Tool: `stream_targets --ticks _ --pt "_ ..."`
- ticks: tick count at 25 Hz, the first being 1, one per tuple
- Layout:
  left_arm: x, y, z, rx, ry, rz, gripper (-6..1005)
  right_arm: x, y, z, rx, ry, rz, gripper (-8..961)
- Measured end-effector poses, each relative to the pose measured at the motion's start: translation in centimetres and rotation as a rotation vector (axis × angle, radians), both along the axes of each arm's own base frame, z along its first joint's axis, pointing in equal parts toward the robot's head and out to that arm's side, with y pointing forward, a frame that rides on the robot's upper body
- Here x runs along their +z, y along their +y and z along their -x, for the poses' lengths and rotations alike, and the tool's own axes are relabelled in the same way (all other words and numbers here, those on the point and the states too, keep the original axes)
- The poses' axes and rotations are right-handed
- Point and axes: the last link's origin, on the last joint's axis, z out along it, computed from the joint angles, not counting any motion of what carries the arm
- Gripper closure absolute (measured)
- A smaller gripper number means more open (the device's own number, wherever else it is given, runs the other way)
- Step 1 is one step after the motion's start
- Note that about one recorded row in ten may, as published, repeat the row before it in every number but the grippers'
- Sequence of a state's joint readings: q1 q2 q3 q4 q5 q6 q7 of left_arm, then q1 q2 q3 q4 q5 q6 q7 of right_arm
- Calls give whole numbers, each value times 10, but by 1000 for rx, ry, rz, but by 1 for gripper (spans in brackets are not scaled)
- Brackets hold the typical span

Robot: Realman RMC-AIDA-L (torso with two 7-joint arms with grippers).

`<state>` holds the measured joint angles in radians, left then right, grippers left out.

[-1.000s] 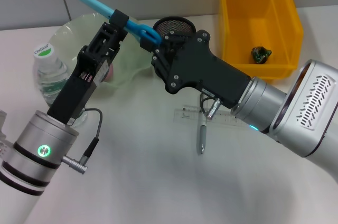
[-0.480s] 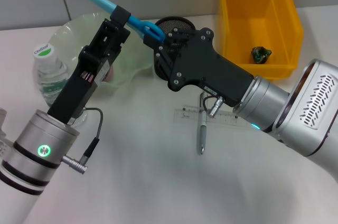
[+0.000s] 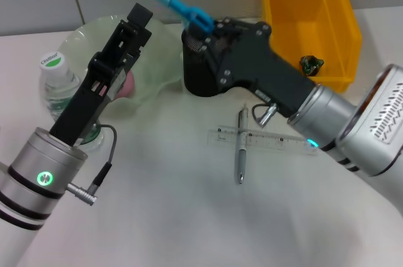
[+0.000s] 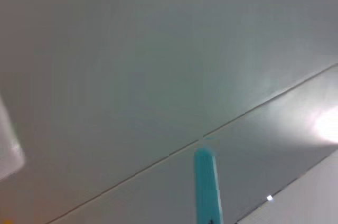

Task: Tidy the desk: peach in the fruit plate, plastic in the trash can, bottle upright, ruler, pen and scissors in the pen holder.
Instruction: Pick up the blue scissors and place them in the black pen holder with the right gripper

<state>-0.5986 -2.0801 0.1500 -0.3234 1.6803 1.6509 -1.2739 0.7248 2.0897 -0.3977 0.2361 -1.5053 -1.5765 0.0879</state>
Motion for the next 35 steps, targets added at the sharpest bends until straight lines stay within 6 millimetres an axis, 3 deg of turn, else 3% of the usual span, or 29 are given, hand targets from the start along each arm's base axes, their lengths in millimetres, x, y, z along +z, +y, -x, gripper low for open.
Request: stream_targets --ticks 5,17,26,35 --pt "10 3 1 -70 42 -39 154 10 1 -9 -62 71 -17 866" --pt "28 2 -11 -481 303 -109 156 34 7 -38 -197 225 81 854" --pt "48 -2 8 -695 565 -172 156 58 16 -53 -228 283 238 845" --pt "53 -2 32 -787 822 -167 156 84 48 -43 -281 169 490 836"
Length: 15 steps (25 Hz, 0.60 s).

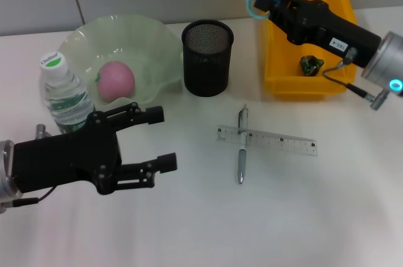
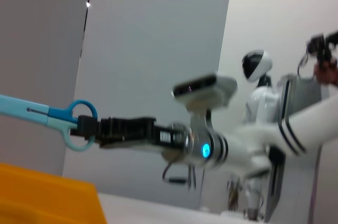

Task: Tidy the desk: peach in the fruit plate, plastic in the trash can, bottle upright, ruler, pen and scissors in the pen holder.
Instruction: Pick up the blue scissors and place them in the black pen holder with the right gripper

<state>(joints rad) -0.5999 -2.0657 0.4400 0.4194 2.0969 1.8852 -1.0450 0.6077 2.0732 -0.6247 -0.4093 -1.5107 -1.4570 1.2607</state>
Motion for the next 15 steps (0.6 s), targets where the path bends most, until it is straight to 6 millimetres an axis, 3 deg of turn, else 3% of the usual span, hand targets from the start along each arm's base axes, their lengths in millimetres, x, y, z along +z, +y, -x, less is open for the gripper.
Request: stream_targets --ticks 10,15 --pt "4 2 14 -22 129 -45 156 48 27 28 -59 -156 213 826" --pt "2 2 18 -3 143 -50 156 72 43 60 -80 -328 308 821"
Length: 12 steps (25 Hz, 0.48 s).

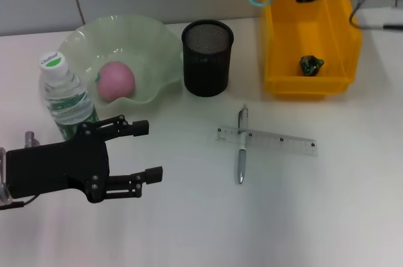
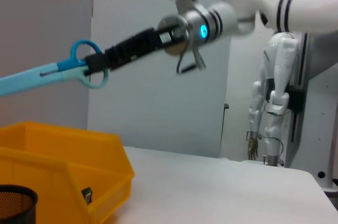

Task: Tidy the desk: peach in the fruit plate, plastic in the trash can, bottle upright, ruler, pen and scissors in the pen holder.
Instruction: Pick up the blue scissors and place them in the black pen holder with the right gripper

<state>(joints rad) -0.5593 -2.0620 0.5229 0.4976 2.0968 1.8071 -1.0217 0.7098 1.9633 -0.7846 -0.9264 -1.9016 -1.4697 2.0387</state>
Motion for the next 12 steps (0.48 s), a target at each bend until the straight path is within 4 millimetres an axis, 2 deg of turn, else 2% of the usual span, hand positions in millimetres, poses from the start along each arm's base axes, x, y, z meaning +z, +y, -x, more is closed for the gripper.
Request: stream_targets --ticks 7,12 --pt "-7 -2 3 43 -38 -30 156 22 39 41 -170 -297 65 814" --pt "-15 -4 8 79 -42 -47 156 14 52 73 -170 -457 107 809"
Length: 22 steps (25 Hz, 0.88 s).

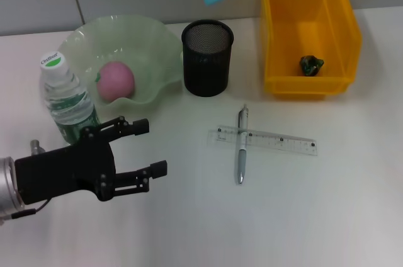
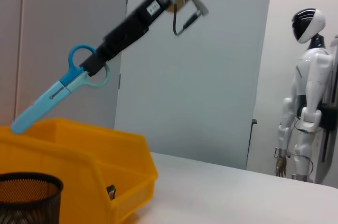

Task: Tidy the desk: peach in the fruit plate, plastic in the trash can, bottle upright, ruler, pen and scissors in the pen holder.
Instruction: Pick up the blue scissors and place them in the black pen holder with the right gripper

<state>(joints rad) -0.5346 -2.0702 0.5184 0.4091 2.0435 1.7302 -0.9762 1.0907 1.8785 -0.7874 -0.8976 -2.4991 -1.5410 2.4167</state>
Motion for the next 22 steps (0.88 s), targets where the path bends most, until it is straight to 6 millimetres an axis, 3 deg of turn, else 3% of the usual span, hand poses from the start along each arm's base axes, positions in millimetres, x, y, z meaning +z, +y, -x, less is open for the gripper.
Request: stream_targets --ticks 5,22 --pt "-6 -3 4 24 7 9 156 -30 8 19 -12 -153 51 804" --pt "-8 -10 9 25 21 23 156 -92 17 25 -54 -280 24 787"
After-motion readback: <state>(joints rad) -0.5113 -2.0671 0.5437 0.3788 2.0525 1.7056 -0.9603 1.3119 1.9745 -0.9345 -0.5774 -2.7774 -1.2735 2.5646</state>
